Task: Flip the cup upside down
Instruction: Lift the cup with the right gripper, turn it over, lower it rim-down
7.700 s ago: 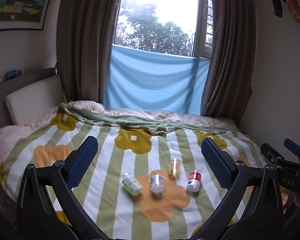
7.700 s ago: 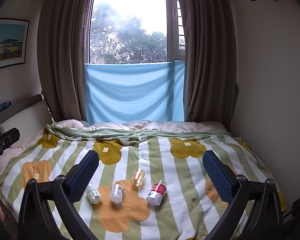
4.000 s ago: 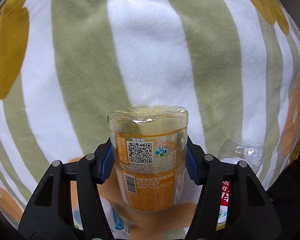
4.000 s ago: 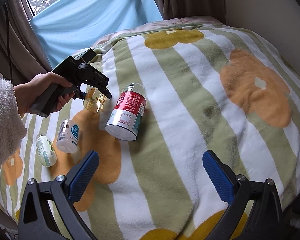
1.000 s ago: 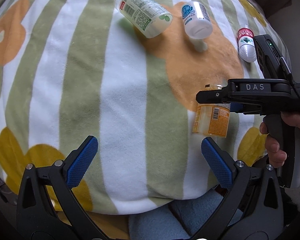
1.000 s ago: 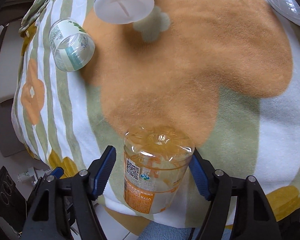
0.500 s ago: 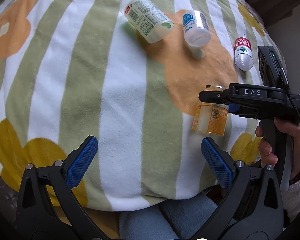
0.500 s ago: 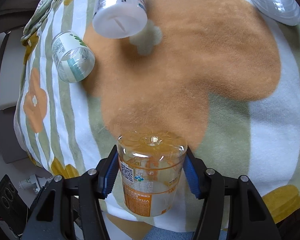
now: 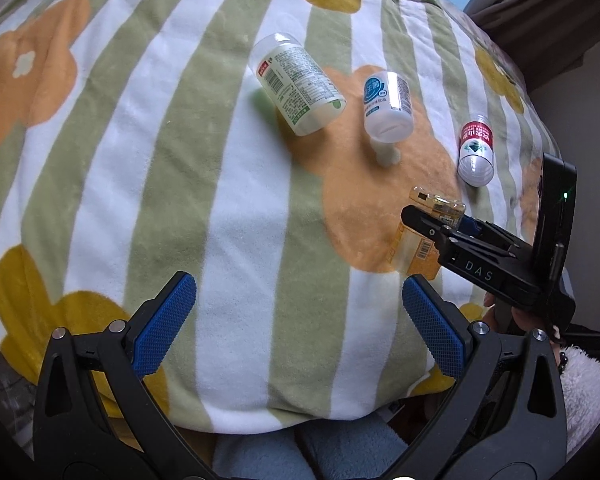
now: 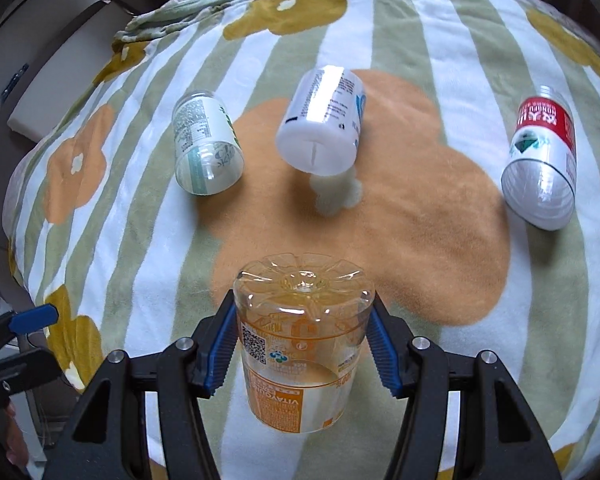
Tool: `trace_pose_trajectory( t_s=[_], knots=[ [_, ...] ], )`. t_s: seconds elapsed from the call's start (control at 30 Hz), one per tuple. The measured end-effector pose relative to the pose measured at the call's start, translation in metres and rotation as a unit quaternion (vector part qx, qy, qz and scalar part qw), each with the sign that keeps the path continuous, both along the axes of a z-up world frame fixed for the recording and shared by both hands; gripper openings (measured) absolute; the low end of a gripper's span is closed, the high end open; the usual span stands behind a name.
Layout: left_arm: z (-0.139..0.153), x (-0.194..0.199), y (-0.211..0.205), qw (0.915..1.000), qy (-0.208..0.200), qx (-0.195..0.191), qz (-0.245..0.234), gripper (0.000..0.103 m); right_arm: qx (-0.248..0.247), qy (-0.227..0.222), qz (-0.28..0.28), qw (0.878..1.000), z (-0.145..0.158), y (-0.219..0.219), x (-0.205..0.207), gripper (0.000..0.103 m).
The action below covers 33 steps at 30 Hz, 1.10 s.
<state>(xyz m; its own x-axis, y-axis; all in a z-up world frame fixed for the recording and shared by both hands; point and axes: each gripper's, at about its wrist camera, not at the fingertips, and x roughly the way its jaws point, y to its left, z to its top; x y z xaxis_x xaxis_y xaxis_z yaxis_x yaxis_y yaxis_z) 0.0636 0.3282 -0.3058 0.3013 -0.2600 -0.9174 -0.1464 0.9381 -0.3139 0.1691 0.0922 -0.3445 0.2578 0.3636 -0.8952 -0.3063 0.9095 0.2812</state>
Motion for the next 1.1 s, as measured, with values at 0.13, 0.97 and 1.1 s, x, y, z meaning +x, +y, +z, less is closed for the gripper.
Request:
trace_pose_trajectory(
  t_s=[0.13,0.97,1.1],
  knots=[
    [-0.005,0.002,-0.002,1.0000,0.002,0.000,-0.004,0.103,-0.010,-0.075,0.036,0.996,-0.004,0.005,-0.018,0.056],
    [-0.015,0.003,-0.019,0.9997,0.010,-0.009,-0.018,0.103,-0.061,-0.153,0.088,0.982,-0.013,-0.001,-0.080,0.055],
    [-0.015,0.002,-0.019,0.9997,0.009,-0.012,-0.017,0.103,-0.065,-0.151,0.095,0.982,-0.013,0.001,-0.078,0.060]
  ],
)
